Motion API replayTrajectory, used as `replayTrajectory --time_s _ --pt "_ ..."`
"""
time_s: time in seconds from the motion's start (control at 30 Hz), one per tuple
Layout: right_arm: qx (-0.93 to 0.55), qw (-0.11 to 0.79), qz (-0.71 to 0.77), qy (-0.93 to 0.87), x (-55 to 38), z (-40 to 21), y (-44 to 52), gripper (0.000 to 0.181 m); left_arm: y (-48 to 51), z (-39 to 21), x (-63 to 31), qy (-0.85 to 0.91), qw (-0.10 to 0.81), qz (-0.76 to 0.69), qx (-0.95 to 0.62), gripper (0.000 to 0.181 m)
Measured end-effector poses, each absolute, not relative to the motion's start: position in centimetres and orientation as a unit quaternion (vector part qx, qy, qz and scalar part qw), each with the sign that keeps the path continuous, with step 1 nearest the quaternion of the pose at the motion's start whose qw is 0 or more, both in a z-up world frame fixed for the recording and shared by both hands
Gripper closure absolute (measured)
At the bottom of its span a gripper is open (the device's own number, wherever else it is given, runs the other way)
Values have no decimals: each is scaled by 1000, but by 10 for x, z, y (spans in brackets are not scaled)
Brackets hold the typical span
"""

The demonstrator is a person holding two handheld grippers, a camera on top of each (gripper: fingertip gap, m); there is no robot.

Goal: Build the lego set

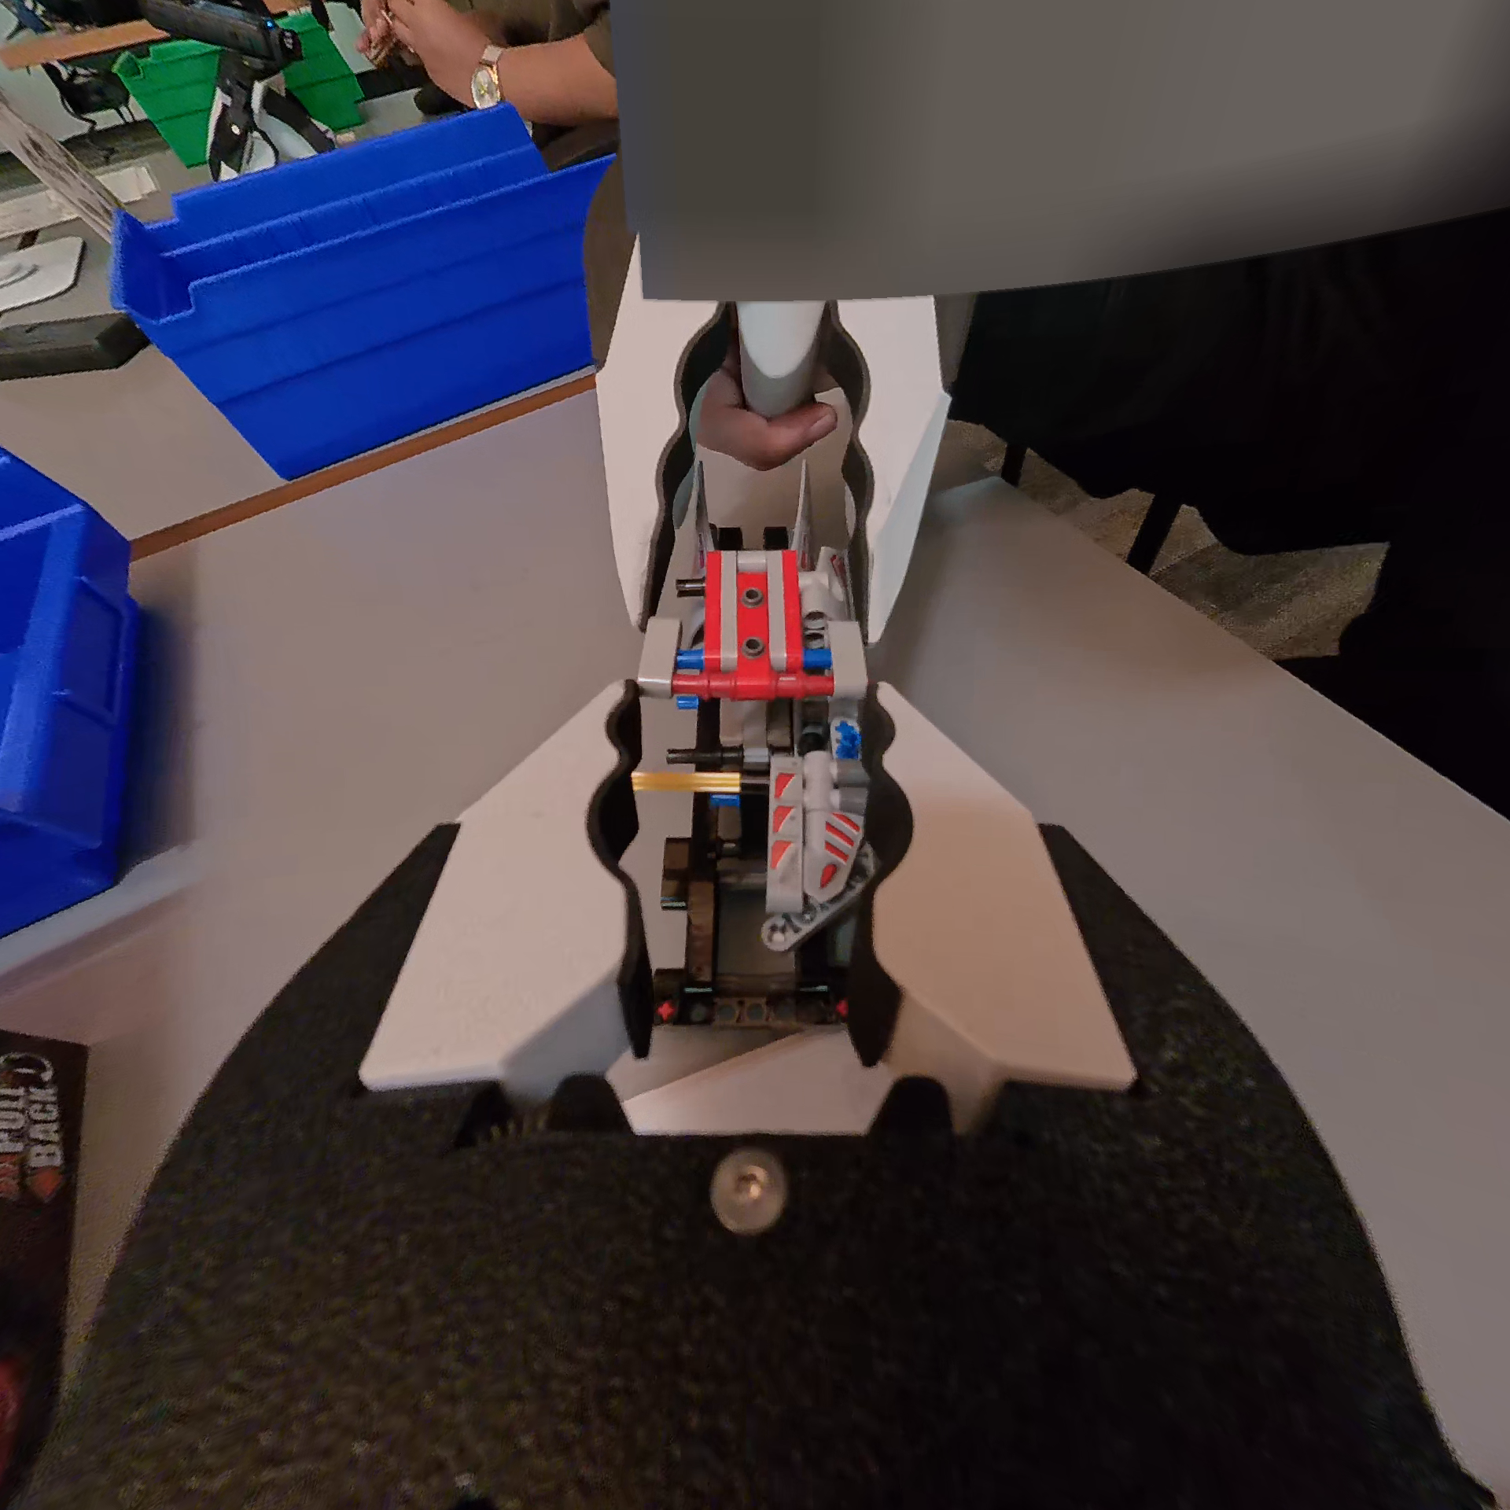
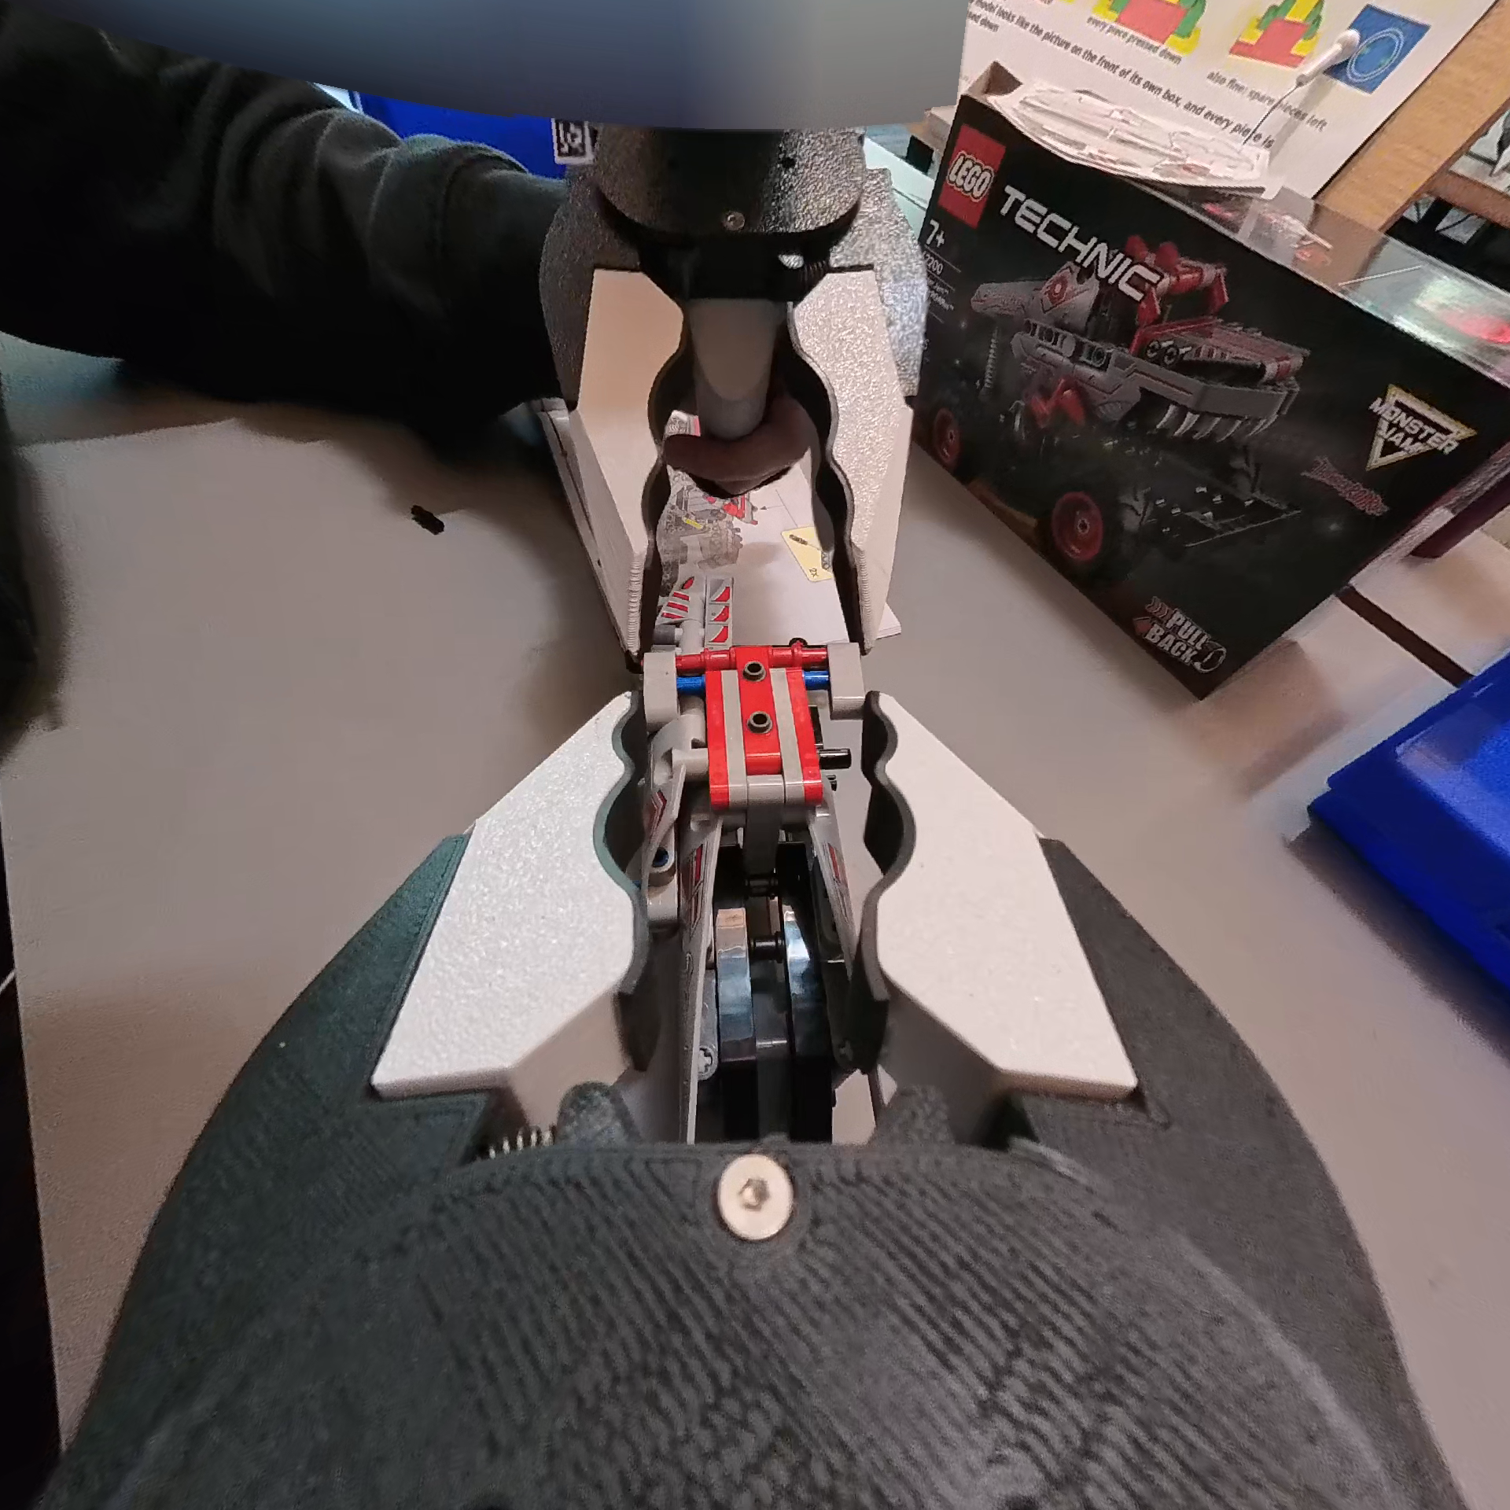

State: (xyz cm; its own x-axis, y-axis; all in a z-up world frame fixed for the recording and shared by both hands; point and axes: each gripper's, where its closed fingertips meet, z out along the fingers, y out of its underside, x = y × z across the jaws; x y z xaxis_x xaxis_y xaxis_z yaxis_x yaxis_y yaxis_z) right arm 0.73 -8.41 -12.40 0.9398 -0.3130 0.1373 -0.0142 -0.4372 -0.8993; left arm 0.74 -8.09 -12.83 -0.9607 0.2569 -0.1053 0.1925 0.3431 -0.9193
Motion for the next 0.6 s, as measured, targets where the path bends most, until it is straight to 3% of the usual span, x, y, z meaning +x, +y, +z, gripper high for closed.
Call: replayTrajectory --time_s 0.6 --pt "-816 547 -171 74 5 -122 -82 129 -80 -126 7 -796 -6 583 -164 129"
